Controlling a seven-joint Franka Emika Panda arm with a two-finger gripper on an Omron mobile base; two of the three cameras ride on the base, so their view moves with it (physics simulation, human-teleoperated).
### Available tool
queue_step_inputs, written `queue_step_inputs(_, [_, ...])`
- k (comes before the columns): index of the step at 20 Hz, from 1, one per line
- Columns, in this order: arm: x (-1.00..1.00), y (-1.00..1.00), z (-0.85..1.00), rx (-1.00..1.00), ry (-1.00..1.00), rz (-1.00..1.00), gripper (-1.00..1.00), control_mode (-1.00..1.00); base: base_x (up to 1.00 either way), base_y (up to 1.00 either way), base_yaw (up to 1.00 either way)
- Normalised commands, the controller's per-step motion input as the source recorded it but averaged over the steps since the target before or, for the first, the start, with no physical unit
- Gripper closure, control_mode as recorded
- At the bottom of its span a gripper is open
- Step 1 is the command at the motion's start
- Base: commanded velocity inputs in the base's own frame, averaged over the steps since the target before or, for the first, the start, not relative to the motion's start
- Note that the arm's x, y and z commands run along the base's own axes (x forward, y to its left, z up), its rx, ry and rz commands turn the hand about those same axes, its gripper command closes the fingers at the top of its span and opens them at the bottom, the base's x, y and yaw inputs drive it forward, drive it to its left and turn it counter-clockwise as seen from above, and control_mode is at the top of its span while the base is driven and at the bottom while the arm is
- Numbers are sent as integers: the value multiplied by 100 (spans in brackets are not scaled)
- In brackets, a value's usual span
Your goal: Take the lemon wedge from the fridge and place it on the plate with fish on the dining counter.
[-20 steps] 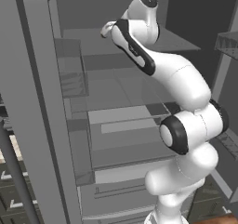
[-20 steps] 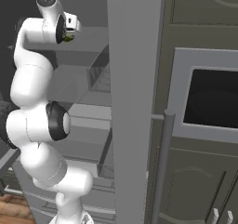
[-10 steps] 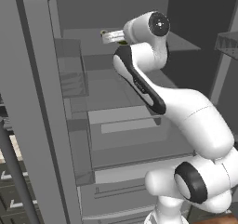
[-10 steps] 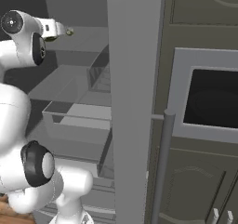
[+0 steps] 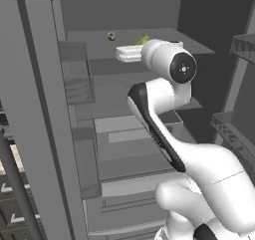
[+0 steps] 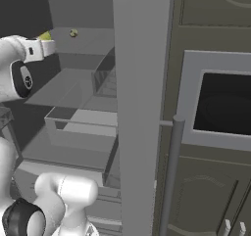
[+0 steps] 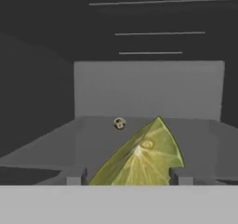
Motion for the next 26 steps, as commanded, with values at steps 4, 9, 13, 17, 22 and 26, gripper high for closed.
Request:
queue_step_inputs(4, [-100, 0, 11, 25, 8, -10, 100, -100, 0, 0, 0])
queue_step_inputs(9, [-89, 0, -7, 11, 9, 0, 100, -100, 0, 0, 0])
queue_step_inputs(13, [-100, -4, -52, 29, 26, 0, 100, -100, 0, 0, 0])
queue_step_inputs(17, [-75, -7, -53, 27, 32, 2, 100, 100, -25, -4, 4])
queue_step_inputs(22, [0, 0, 0, 0, 0, 0, 100, 100, -100, -22, 27])
queue_step_inputs(26, [0, 0, 0, 0, 0, 0, 100, 100, -86, -19, 64])
